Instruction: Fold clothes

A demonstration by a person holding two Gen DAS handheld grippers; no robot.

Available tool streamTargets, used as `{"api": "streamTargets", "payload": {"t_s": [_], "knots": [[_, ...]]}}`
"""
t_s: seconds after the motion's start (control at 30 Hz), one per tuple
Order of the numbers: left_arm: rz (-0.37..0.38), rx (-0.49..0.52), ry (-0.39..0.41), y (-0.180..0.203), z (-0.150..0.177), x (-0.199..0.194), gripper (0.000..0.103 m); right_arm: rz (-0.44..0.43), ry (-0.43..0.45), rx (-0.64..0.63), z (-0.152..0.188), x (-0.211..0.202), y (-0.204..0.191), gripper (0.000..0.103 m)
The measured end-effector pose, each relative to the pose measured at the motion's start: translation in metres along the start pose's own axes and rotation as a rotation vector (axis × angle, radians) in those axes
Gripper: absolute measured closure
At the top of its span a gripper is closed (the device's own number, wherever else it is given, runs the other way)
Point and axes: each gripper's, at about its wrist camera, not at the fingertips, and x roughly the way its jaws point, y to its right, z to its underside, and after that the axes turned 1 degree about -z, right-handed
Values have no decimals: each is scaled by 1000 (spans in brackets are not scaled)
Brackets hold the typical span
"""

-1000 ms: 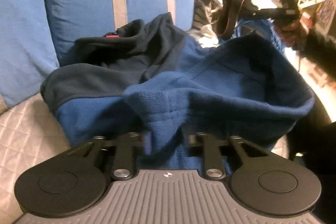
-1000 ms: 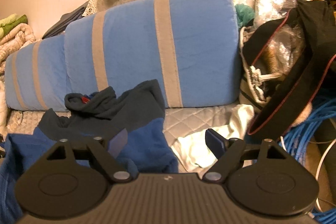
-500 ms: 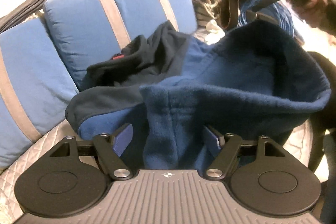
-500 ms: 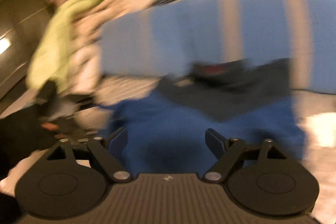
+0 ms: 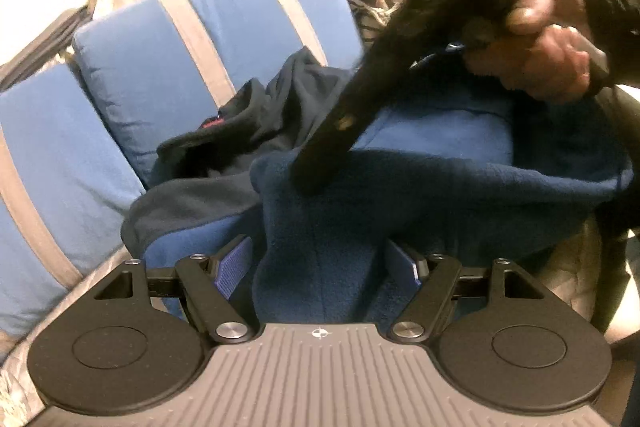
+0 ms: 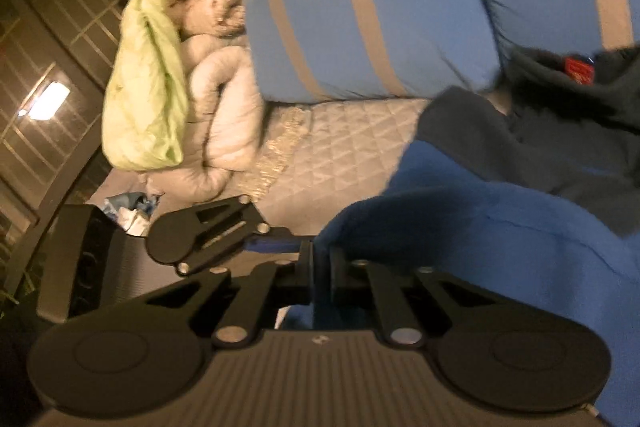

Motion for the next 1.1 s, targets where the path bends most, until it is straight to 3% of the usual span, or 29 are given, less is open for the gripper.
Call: {"api": "streamTargets", "payload": {"t_s": [0.2,0.37,0.5,0.57,0.63,0.7,0.8,0.83,0.9,0.97,1.1], "knots": [[-7,57,33,0,-11,-3,31,-7,-9,-63,-9,-9,-20,96],[40,55,56,-5,-23,-9,32,-7,-34,-110,-10,-8,-33,96],[74,71,23,-6,-30,-11,47,0,-51,-107,-11,-6,-40,95],[66,82,2,-4,-32,-13,50,11,-67,-115,-11,-5,-44,95],[55,88,-20,-2,-34,-14,59,19,-86,-122,-9,-6,-47,91],[60,75,-32,-5,-33,-16,80,18,-56,-153,-8,-18,-50,88],[85,48,-44,-11,-32,-18,84,53,23,-177,-10,-51,-53,56],[92,43,-48,-12,-32,-19,84,93,62,-198,-9,-69,-54,43],[93,40,-57,-14,-31,-21,84,190,134,-260,-2,-104,-53,28],[89,6,-53,-19,-29,-24,84,298,195,-319,9,-145,-47,22],[74,-72,-36,-32,-25,-32,84,501,250,-313,35,-225,-8,15]]}}
